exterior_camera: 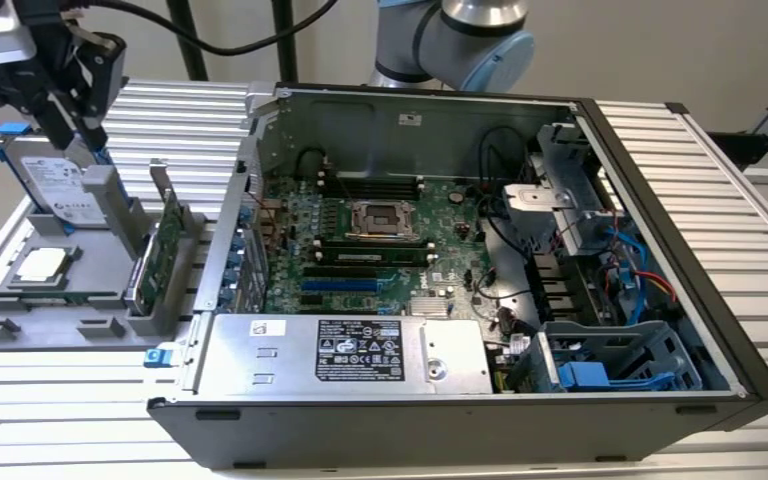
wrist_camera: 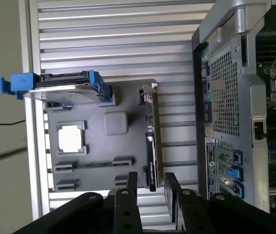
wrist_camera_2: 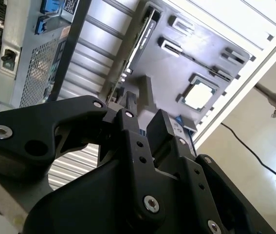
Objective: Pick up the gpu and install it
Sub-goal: 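Pick up the gpu and move the gpu toward the slot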
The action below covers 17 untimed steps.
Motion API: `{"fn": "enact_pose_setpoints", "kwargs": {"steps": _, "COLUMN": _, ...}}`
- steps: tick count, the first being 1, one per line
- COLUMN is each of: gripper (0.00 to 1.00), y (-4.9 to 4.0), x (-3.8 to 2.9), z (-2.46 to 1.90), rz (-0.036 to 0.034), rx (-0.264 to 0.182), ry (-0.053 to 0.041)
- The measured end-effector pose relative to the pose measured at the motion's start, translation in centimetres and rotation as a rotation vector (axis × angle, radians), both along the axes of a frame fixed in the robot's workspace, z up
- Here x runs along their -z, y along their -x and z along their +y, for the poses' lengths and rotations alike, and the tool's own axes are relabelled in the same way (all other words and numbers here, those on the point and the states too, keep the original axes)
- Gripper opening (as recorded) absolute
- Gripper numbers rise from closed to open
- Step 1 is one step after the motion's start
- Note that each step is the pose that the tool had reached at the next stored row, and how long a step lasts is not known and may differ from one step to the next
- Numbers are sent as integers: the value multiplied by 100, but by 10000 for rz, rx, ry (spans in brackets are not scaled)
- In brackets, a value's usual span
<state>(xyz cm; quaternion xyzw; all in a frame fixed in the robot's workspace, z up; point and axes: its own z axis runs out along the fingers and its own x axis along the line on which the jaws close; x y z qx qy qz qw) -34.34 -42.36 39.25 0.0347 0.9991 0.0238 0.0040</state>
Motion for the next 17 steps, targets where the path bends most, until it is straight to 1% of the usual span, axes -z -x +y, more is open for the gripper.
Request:
{"fn": "enact_pose_setpoints", "kwargs": {"steps": 11, "gripper": 100, "y": 0, "x": 0, "z": -87, "rz": 0, "rx": 0, "ry": 0}}
{"fn": "enact_pose_setpoints", "kwargs": {"steps": 17, "gripper": 100, "y": 0, "x": 0, "z": -109, "rz": 0, "rx": 0, "ry": 0}}
